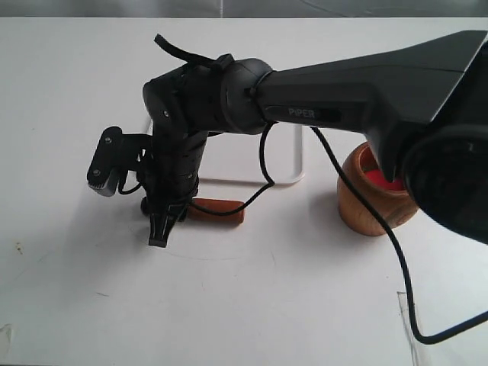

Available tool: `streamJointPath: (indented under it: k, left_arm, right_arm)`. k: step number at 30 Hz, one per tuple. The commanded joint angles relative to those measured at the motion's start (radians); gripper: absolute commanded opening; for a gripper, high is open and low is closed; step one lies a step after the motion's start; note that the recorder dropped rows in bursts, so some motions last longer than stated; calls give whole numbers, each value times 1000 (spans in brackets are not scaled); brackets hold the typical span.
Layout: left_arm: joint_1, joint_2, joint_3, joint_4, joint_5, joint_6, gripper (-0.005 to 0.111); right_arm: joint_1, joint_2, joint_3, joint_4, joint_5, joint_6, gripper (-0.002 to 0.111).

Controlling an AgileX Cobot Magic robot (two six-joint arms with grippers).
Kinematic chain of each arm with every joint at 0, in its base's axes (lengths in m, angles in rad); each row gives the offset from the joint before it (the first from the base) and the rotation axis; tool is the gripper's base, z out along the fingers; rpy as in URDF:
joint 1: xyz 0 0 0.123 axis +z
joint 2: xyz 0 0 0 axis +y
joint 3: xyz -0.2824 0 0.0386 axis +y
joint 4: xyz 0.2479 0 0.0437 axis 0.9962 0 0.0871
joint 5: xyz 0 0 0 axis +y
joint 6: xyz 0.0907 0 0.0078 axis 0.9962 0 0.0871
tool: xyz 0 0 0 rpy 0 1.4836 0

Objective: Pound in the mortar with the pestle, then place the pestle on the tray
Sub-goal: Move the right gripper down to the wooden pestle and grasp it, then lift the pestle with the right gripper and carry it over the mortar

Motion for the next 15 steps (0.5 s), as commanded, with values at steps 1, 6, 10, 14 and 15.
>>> streamJointPath:
  k: [1,6,10,14,15]
  left_arm:
    - [-8,-1,1,-7,-3,-8,0]
    - [-8,-1,1,-7,-3,-8,0]
    - [-8,-1,1,-7,-3,-8,0]
    - [-8,-1,1,-7,-3,-8,0]
    - [-8,-1,1,-7,-3,-8,0]
  right_arm:
    - [2,31,-4,-38,24,19,19]
    - [2,36,-4,-57,45,27,0]
    - [2,29,-4,-75,22,47,0]
    - [2,-17,-4,-74,-54,72,0]
    - [2,-33,-4,-71,-73,77,0]
